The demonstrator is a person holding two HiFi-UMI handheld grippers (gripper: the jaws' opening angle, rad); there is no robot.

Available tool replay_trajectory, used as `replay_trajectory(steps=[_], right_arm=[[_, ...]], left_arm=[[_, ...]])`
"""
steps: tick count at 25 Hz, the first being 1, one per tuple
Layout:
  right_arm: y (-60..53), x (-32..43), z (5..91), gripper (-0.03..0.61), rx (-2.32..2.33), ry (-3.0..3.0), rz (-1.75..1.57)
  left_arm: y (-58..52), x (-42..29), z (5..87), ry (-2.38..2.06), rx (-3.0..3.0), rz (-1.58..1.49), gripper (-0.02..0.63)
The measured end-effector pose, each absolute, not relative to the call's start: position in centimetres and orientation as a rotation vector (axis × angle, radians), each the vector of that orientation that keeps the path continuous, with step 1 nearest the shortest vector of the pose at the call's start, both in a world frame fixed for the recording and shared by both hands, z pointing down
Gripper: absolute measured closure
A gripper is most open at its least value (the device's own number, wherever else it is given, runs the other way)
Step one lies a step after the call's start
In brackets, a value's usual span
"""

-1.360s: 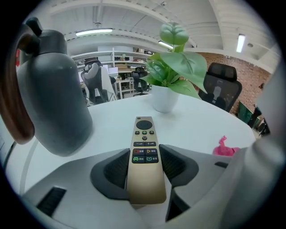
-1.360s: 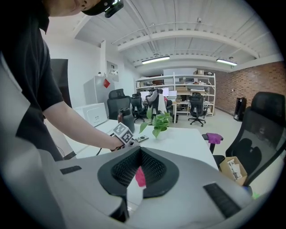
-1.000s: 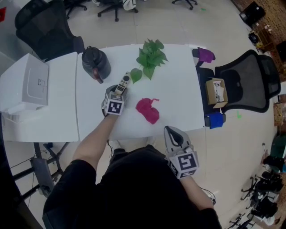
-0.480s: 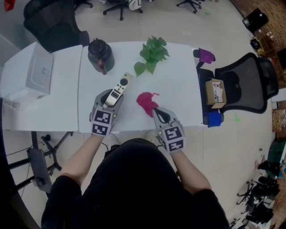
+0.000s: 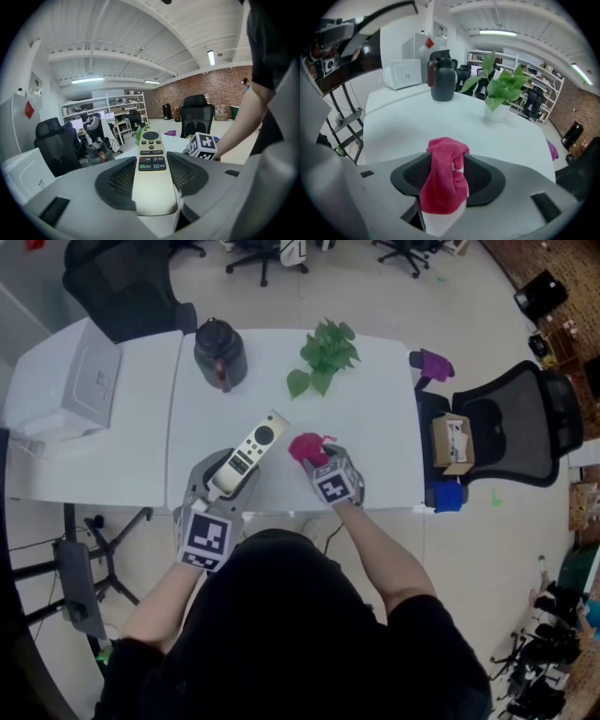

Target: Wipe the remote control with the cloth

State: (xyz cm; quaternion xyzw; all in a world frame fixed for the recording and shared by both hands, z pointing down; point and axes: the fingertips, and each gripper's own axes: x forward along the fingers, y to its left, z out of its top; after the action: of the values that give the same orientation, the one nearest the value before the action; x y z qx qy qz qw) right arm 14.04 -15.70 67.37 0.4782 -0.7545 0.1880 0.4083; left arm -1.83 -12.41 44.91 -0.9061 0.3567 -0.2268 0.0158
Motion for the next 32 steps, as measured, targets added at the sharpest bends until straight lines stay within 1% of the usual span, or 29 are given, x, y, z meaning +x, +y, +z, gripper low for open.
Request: replay_trajectory(steps=[6, 7, 8, 9, 11, 13, 16, 20, 24, 28, 32], right_arm=[[-16.3, 14.1, 70.3, 0.36, 1.097, -1.874, 0.596], [-16.3, 14.0, 70.3, 0.383, 1.086, -1.878, 0.62], [-16.2, 13.9, 70.3, 0.428, 1.077, -1.88, 0.642], [-16.0, 13.8, 70.3, 0.457, 1.073, -1.88, 0.662], [-15.6, 13.7, 69.8, 0.479, 1.08, -1.891, 0.694], [-15.6, 13.5, 68.3, 0.485, 1.109, -1.941, 0.696], [-15.7, 13.3, 63.8, 0.486, 1.183, -2.068, 0.626], [-14.5, 12.5, 55.5, 0.486, 1.274, -2.217, 0.521], [-12.6, 10.9, 47.3, 0.488, 1.305, -2.335, 0.344], [-10.8, 7.0, 40.8, 0.486, 1.198, -2.446, 0.116], [-9.5, 1.6, 38.6, 0.486, 0.953, -2.469, -0.038]], left_arm=[[-11.4, -2.9, 44.5, 1.111, -2.782, -0.746, 0.403], [-11.4, -3.1, 44.5, 1.118, -2.777, -0.751, 0.403], [-11.4, -3.2, 44.5, 1.128, -2.773, -0.754, 0.403], [-11.3, -3.3, 44.4, 1.145, -2.772, -0.752, 0.403], [-11.4, -3.3, 44.4, 1.174, -2.775, -0.74, 0.403], [-11.5, -3.1, 44.4, 1.161, -2.77, -0.736, 0.403], [-12.0, -2.9, 44.6, 1.137, -2.751, -0.745, 0.403], [-12.7, -2.9, 44.9, 1.121, -2.709, -0.76, 0.403], [-13.5, -2.7, 45.3, 1.1, -2.663, -0.789, 0.403], [-14.2, -2.3, 45.5, 1.067, -2.593, -0.829, 0.403], [-14.2, -1.3, 45.2, 1.004, -2.508, -0.855, 0.403]])
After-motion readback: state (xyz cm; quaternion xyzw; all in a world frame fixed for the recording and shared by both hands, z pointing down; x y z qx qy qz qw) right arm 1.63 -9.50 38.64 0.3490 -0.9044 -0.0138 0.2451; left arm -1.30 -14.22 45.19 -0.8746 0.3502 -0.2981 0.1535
